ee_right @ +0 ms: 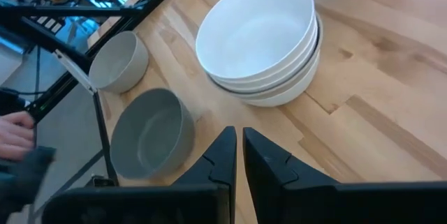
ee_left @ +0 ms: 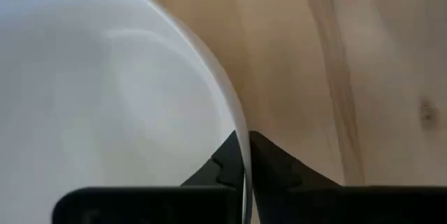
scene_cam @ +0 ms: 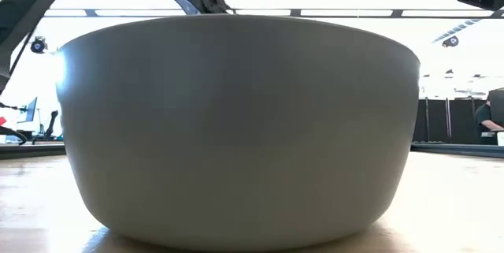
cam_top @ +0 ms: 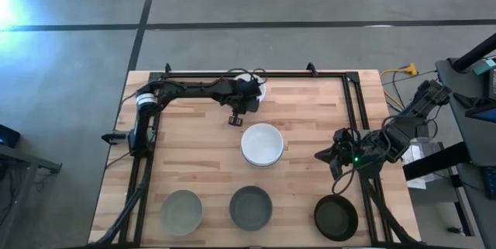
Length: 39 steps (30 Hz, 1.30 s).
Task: Nest bowls inside each other
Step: Stack the white bowl on top of the white bowl
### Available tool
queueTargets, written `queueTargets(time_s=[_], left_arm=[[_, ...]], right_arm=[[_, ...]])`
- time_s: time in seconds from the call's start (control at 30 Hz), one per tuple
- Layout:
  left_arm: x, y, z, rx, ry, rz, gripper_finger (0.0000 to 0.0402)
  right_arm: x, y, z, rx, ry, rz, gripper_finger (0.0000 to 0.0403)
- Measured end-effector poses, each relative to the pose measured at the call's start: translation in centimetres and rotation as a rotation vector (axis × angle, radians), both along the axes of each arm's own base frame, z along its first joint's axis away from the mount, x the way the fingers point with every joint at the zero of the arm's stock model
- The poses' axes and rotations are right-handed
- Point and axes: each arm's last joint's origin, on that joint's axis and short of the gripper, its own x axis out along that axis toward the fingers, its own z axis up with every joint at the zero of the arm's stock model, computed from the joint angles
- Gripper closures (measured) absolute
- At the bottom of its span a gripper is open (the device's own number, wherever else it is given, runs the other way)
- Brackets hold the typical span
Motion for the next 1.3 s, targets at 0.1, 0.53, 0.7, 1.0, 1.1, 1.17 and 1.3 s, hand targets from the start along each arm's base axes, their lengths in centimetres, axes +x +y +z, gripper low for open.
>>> queueTargets(time_s=[0.1,0.53,0.7,1.0,1.1,1.17,1.3], left_arm=[[-0.8,-0.3,2.8,0.01,-0.079,0.046,0.0401],[-6.0,-9.0,16.8,-0.247,-0.657,-0.036,0.0401],[-5.7,-15.3,16.6,-0.214,-0.62,-0.2,0.0401],[-2.6,-20.2,14.3,-0.132,-0.322,-0.321,0.0401],[-0.9,-20.6,14.7,-0.093,-0.268,-0.324,0.0401],[0.1,-20.7,14.7,-0.079,-0.213,-0.327,0.0401],[2.2,-20.9,13.4,-0.066,-0.085,-0.317,0.0402]], right_arm=[[0.2,-0.2,0.0,-0.01,0.001,-0.008,0.038],[0.9,-2.2,0.5,-0.017,-0.025,-0.107,0.038],[1.2,-2.9,0.8,-0.048,-0.037,-0.123,0.038],[0.9,-3.6,1.5,-0.048,-0.062,-0.123,0.038],[0.6,-3.8,1.7,-0.041,-0.072,-0.121,0.038],[0.4,-3.9,1.9,-0.039,-0.079,-0.116,0.038],[0.0,-4.0,2.1,-0.031,-0.085,-0.087,0.038]])
